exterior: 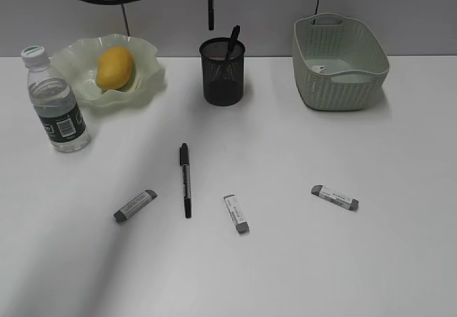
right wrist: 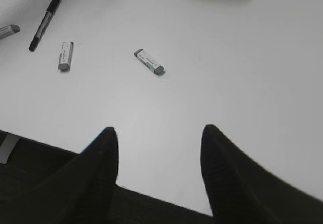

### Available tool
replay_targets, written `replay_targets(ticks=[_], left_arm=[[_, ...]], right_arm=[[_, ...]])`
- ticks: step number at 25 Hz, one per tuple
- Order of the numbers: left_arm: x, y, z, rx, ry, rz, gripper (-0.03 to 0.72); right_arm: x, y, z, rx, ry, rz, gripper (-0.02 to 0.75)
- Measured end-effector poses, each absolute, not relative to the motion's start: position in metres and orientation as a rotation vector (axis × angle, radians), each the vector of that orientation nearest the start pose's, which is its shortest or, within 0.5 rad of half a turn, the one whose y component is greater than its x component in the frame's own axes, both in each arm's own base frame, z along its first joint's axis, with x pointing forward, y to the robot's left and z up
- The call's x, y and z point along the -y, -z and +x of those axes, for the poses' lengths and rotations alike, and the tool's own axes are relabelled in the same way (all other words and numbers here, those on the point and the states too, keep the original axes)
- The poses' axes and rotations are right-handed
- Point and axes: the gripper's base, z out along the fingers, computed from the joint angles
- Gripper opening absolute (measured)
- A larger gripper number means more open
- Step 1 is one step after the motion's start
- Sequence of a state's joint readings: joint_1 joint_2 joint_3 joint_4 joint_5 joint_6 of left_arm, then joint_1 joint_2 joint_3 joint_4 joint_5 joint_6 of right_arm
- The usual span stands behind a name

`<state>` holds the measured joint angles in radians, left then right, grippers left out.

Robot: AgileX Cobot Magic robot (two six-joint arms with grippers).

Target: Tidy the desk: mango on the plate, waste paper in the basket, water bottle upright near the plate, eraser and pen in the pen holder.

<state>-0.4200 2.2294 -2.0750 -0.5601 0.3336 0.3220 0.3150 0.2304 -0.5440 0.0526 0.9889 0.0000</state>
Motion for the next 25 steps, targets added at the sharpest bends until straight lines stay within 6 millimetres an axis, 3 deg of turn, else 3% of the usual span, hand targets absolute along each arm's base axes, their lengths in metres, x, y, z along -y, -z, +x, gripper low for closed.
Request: replay_targets(ticks=[8, 13, 16, 20, 25], left_arm=[[0.247, -0.249, 0.499, -1.970, 0.566, 0.301, 0.126], [0.249, -0.231, 0.500, -2.019, 0.561, 0.322, 0.137], [0.250, -0.230, 0.499, -2.041, 0.568, 0.336, 0.214], [0.251, -0.227, 0.496, -2.079, 0.582, 0.362, 0.372], [0.251, -0.235, 0.489, -2.114, 0.585, 0.414, 0.421]], right_arm=[[-0.014, -0.293, 0.029, -2.140, -0.246, -0.334, 0.425], [-0.014, -0.293, 0.029, -2.140, -0.246, -0.334, 0.426], [-0.014, -0.293, 0.029, -2.140, -0.246, -0.334, 0.426], [-0.014, -0.293, 0.029, -2.140, -0.246, -0.334, 0.426], [-0.014, -0.293, 0.029, -2.140, -0.246, -0.334, 0.425]])
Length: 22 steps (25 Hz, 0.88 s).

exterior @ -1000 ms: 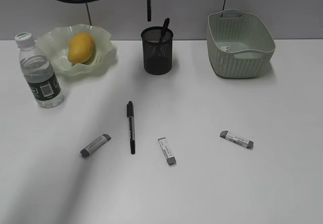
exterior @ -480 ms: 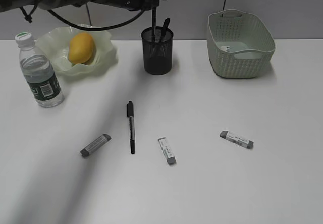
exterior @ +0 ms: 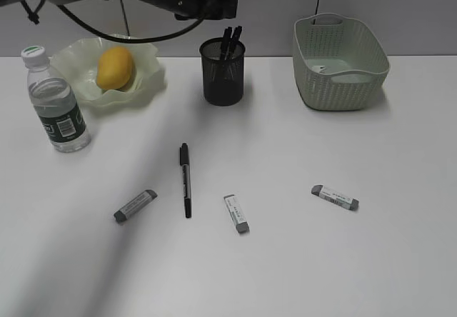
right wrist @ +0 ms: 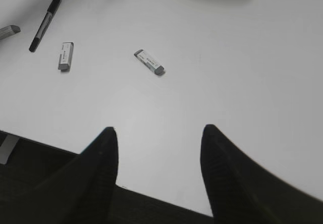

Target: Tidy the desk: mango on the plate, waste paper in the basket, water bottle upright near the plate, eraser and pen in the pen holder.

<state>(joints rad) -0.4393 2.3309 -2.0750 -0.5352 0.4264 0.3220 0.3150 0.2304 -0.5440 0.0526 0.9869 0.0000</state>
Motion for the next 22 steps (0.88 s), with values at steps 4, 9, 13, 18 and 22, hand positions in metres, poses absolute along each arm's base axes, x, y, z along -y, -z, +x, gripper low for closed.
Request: replay_targets(ticks=[4, 9, 13, 18, 22], left_arm=[[0.246, -0.258, 0.476, -2.149, 0.533, 0.539, 0.424], [0.233, -0.284, 0.446, -2.314, 0.430, 0.771, 0.424], [0.219, -0.293, 0.423, -2.484, 0.362, 0.903, 0.424], [0.201, -0.311, 0.413, -2.583, 0.313, 0.817, 0.424], [0.172, -0.318, 0.408, -2.632, 0.233, 0.696, 0.424]], right_arm=[[-0.014, -0.293, 0.029, -2.140, -0.246, -0.334, 0.425], [-0.014, -0.293, 0.029, -2.140, -0.246, -0.334, 0.425], [-0.014, -0.293, 0.029, -2.140, -0.246, -0.334, 0.425], [-0.014, -0.293, 0.029, -2.140, -0.246, -0.334, 0.425], [-0.014, -0.293, 0.029, -2.140, -0.246, -0.334, 0.425]])
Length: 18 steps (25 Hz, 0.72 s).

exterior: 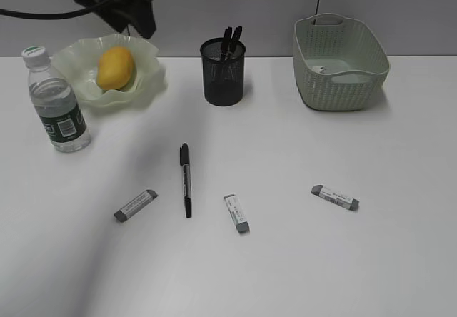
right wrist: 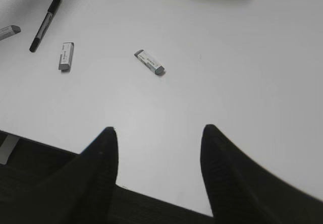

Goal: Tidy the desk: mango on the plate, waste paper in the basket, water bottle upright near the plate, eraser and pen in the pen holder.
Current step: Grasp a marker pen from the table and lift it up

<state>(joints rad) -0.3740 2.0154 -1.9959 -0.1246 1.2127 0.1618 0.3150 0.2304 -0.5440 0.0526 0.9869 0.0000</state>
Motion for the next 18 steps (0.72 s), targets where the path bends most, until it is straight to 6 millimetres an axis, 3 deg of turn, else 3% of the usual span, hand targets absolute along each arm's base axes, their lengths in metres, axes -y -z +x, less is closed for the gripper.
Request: replay_targets(ticks=[3, 7, 12, 18], left_arm=[[0.145, -0.320, 0.396, -2.679, 0.204, 0.636, 0.424], [0.103, -0.332, 0.363, -2.724, 0.178, 0.533, 0.424], [0.056, -0.346, 0.299, -2.701, 0.149, 0.387, 0.424], [0.034, -0.338, 0.217, -2.521, 0.111, 0.310, 0.424]], right_arm=[[-0.014, -0.293, 0.029, -2.140, -0.246, -0.334, 0.425], [-0.014, -0.293, 0.029, -2.140, -0.246, -0.334, 0.426], [-0.014, -0.293, 0.029, -2.139, -0.246, -0.334, 0.426], [-0.016, -0.292, 0.037, -2.181, -0.240, -0.339, 0.425]])
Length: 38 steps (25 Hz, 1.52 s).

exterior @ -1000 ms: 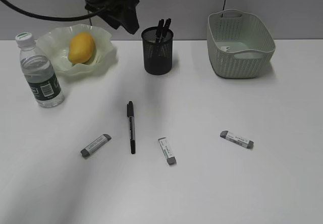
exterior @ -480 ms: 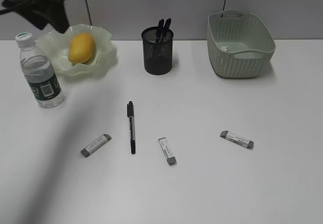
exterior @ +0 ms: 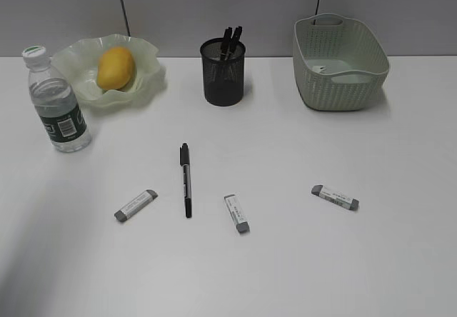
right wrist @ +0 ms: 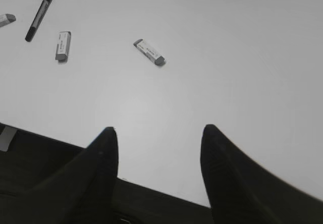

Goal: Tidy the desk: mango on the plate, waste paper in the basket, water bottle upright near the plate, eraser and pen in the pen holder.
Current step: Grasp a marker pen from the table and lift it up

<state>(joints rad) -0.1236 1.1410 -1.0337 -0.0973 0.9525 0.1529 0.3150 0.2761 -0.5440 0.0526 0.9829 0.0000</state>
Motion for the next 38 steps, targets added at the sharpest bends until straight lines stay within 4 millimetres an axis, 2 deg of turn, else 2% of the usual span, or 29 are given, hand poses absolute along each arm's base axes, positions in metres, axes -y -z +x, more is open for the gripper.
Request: replay_targets(ticks=[6, 7, 13, 18, 23, 29, 33, 38], left_arm=[[0.024, -0.302, 0.136, -2.435, 0.117, 0.258, 0.424], [0.022, -0.301, 0.120, -2.400, 0.123, 0.241, 0.424], [0.015, -0.305, 0.060, -2.286, 0.157, 0.194, 0.424], [0.011, -0.304, 0.022, -2.223, 0.159, 0.203, 0.424], [0.006, -0.300, 0.003, -2.141, 0.125, 0.199, 0.424], [0.005, -0.289, -0.003, -2.139, 0.118, 0.199, 0.424], [0.005, -0.288, -0.003, -2.139, 0.118, 0.199, 0.424], [0.005, -0.288, -0.003, -2.140, 0.118, 0.199, 0.424]], right_arm=[[-0.021, -0.288, 0.050, -2.266, -0.231, -0.349, 0.425], [-0.021, -0.287, 0.052, -2.281, -0.229, -0.351, 0.425], [-0.024, -0.285, 0.059, -2.316, -0.228, -0.354, 0.426], [-0.026, -0.282, 0.064, -2.352, -0.222, -0.358, 0.426], [-0.028, -0.281, 0.073, -2.371, -0.220, -0.358, 0.425], [-0.035, -0.279, 0.095, -2.452, -0.207, -0.366, 0.425], [-0.044, -0.286, 0.125, -2.493, -0.185, -0.374, 0.426], [-0.059, -0.297, 0.179, -2.566, -0.134, -0.388, 0.426]])
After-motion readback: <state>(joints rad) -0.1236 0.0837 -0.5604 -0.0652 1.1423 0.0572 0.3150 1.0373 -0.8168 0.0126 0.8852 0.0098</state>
